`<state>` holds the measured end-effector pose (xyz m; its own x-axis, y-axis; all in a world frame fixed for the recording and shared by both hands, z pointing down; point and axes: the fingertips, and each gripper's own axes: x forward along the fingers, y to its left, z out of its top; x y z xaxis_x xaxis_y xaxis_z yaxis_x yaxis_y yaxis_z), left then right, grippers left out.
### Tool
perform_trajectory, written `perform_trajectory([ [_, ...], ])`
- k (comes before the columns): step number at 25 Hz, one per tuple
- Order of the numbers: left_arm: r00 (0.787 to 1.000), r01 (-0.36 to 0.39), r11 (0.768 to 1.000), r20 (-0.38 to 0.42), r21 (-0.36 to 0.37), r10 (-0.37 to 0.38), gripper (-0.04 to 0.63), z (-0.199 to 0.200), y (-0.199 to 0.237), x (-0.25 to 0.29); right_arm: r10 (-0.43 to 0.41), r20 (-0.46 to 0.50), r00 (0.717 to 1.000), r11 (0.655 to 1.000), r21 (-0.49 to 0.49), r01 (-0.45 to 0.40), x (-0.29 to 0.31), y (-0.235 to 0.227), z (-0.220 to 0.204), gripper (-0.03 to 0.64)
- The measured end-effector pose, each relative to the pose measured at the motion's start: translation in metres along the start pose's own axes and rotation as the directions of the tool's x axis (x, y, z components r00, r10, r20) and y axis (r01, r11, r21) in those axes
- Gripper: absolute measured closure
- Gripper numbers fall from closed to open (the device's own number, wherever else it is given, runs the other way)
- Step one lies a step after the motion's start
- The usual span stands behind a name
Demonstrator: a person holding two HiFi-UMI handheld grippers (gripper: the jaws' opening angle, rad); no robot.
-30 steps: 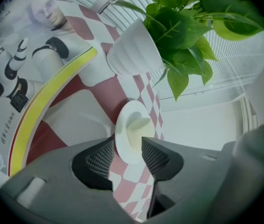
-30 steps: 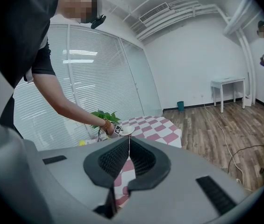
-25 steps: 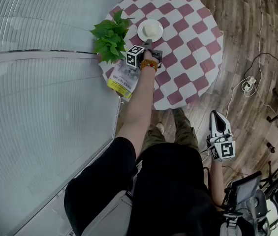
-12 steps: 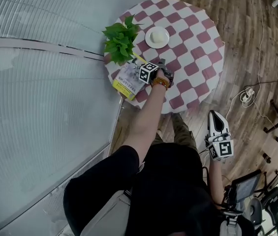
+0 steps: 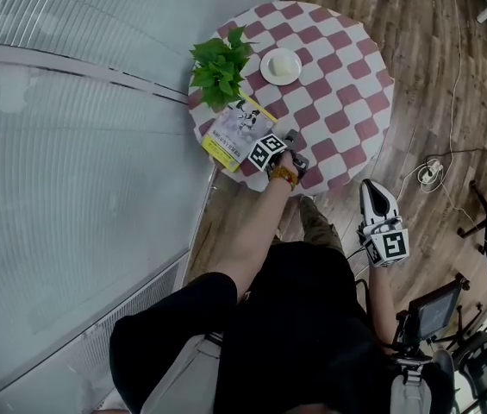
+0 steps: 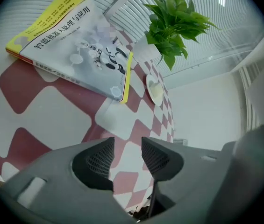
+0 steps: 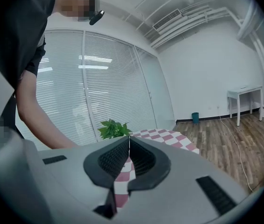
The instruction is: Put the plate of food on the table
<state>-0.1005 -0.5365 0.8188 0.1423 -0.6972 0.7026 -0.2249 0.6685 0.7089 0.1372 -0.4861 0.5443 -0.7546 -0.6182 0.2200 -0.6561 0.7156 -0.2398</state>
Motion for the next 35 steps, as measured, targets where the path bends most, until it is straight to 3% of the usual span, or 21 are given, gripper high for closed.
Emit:
perform_trajectory([
  [5, 0.987, 0.032, 0.985, -0.159, 0.167, -0.005, 0.430, -0.058, 0.008, -0.021, 0.036, 0.018, 0.999, 0.999, -0.015, -0.036, 0.013, 0.014, 0.008, 0.604],
  [10, 0.957, 0.136, 0.916, -0.290, 0.377, -0.022, 0.430, -0.092, 0.007, -0.049, 0.063, 0.025, 0.998, 0.997, -0.045, -0.062, 0.022, 0.035, 0.015, 0.604],
  [13, 0.946, 0.190, 0.885, -0.321, 0.424, -0.049, 0.430, -0.091, 0.005, -0.072, 0.071, 0.033, 0.997, 0.996, -0.063, -0.069, 0.025, 0.050, 0.020, 0.604],
  [17, 0.925, 0.283, 0.859, -0.358, 0.427, -0.126, 0.430, -0.086, -0.012, -0.110, 0.087, 0.038, 0.996, 0.993, -0.089, -0.083, 0.025, 0.073, 0.020, 0.604],
  [19, 0.922, 0.325, 0.826, -0.349, 0.460, -0.168, 0.430, -0.079, -0.026, -0.127, 0.092, 0.046, 0.995, 0.991, -0.104, -0.087, 0.026, 0.081, 0.023, 0.604],
  [21, 0.913, 0.375, 0.764, -0.352, 0.525, -0.206, 0.430, -0.076, -0.043, -0.145, 0.085, 0.060, 0.995, 0.990, -0.118, -0.078, 0.021, 0.089, 0.029, 0.604],
  [25, 0.895, 0.447, 0.574, -0.354, 0.686, -0.273, 0.430, -0.062, -0.084, -0.181, 0.085, 0.103, 0.991, 0.986, -0.152, -0.069, 0.022, 0.104, 0.050, 0.604],
  [26, 0.890, 0.454, 0.537, -0.347, 0.711, -0.294, 0.430, -0.056, -0.095, -0.190, 0.094, 0.113, 0.989, 0.983, -0.168, -0.074, 0.024, 0.109, 0.057, 0.604],
  [27, 0.884, 0.463, 0.512, -0.341, 0.723, -0.319, 0.430, -0.051, -0.106, -0.199, 0.101, 0.124, 0.987, 0.980, -0.185, -0.077, 0.025, 0.113, 0.065, 0.604],
  [30, 0.847, 0.512, 0.464, -0.333, 0.723, -0.415, 0.430, -0.039, -0.144, -0.234, 0.107, 0.170, 0.980, 0.971, -0.230, -0.066, 0.021, 0.125, 0.093, 0.604],
  [31, 0.831, 0.524, 0.434, -0.329, 0.733, -0.448, 0.430, -0.036, -0.158, -0.247, 0.105, 0.188, 0.976, 0.968, -0.243, -0.058, 0.018, 0.128, 0.104, 0.604],
  [33, 0.800, 0.525, 0.341, -0.317, 0.780, -0.509, 0.430, -0.031, -0.185, -0.274, 0.100, 0.228, 0.969, 0.964, -0.263, -0.037, 0.013, 0.134, 0.127, 0.604],
  [35, 0.765, 0.492, 0.218, -0.300, 0.843, -0.570, 0.430, -0.026, -0.210, -0.302, 0.095, 0.266, 0.959, 0.960, -0.279, -0.017, 0.008, 0.141, 0.147, 0.604],
])
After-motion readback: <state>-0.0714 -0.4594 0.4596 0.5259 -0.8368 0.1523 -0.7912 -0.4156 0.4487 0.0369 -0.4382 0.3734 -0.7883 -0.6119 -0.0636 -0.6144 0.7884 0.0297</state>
